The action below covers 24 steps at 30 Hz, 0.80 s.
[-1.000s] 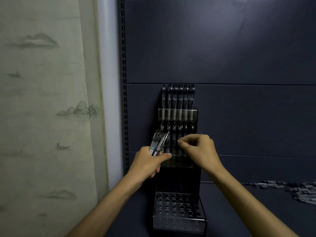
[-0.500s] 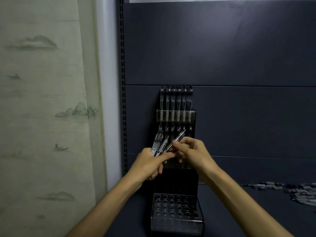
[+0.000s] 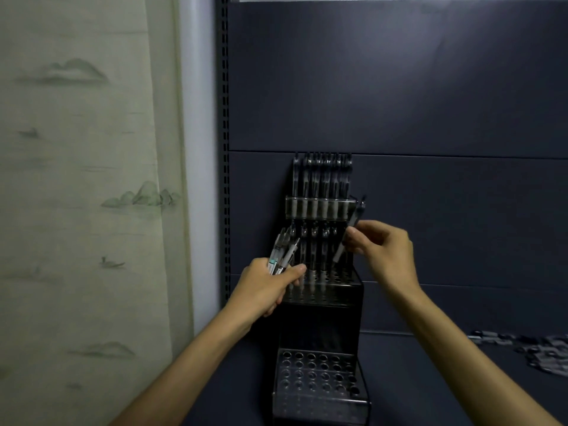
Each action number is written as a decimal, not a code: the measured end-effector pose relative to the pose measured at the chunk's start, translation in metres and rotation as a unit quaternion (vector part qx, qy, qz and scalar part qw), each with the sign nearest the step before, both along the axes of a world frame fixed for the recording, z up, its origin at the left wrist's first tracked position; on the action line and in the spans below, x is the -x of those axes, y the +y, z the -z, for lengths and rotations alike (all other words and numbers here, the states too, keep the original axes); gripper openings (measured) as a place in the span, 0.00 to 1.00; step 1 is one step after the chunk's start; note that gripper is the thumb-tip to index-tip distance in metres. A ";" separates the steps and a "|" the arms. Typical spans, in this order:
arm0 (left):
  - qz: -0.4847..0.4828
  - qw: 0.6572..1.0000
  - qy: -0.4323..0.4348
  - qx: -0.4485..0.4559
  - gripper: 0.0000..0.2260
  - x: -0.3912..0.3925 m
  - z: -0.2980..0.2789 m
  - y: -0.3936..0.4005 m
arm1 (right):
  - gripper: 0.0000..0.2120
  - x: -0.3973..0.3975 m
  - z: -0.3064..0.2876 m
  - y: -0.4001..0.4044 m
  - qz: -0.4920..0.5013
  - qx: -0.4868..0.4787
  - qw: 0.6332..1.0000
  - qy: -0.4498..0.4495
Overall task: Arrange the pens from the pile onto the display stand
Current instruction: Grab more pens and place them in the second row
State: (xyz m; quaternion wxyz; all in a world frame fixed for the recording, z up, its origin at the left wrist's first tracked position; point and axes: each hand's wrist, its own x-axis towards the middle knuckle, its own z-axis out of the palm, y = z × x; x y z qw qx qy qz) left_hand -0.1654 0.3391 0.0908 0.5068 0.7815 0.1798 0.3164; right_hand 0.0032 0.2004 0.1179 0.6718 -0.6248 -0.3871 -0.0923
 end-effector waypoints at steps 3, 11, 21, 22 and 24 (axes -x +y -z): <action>-0.010 1.000 -0.007 0.001 0.15 0.000 0.000 0.003 | 0.08 -0.001 -0.002 0.002 0.052 0.020 0.996 -0.066; -0.025 1.000 0.000 -0.016 0.15 0.000 0.003 0.006 | 0.13 -0.008 0.009 0.013 0.103 0.077 0.984 -0.127; -0.021 1.000 0.007 -0.002 0.14 -0.001 0.005 0.006 | 0.12 -0.009 0.021 0.018 0.151 0.160 0.961 -0.167; -0.021 1.000 0.008 -0.002 0.14 -0.002 0.005 0.006 | 0.12 -0.009 0.021 0.019 0.154 0.163 0.960 -0.169; -0.019 1.000 0.010 -0.003 0.14 -0.003 0.006 0.006 | 0.11 -0.008 0.021 0.019 0.159 0.169 0.957 -0.172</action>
